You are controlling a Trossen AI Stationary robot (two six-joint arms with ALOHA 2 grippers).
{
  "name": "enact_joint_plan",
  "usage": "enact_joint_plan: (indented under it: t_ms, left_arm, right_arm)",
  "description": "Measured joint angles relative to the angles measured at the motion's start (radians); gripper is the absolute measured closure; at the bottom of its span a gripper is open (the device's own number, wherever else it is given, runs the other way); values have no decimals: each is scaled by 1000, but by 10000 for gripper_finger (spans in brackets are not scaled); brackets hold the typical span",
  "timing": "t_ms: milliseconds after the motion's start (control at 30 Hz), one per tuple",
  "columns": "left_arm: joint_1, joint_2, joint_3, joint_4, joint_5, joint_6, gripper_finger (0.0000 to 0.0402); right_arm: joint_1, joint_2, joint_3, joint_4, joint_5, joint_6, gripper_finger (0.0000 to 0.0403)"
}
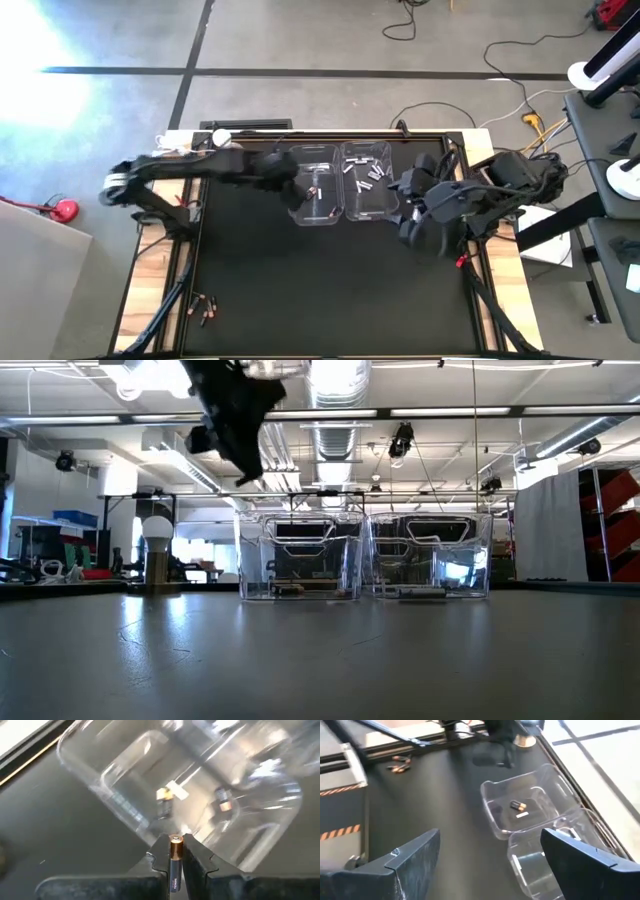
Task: Sort batteries
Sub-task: Put the black battery into the left transparent bin
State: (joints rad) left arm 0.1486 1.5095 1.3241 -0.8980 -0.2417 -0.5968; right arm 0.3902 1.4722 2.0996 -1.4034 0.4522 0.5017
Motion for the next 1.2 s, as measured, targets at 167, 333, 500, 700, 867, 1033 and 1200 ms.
enact_joint_plan:
  t_ms: [167,333,500,700,867,1033,1200]
  left_arm:
    - [27,223,193,-115,14,0,393]
    - [70,379,318,-125,37,7,393]
    - [113,493,392,-123,46,51,393]
    - [131,579,458,-135,19,-126,391]
    - [127,625,443,-147,16,-158,389]
    - [139,663,431,-181,16,-206,389]
    - [138,661,434,-175,15,-232,388]
  right_arm:
    - [2,-23,7,-8,-11,-20,64]
    - [26,-23,5,-60,-21,126,65]
    - [126,-9,-13,-125,-87,375,64]
    - [178,17,-28,-126,-88,426,64]
    - [174,31,-30,-126,-86,399,64]
    - [175,38,-35,-125,-65,311,65]
    - [169,37,-41,-126,-55,264,64]
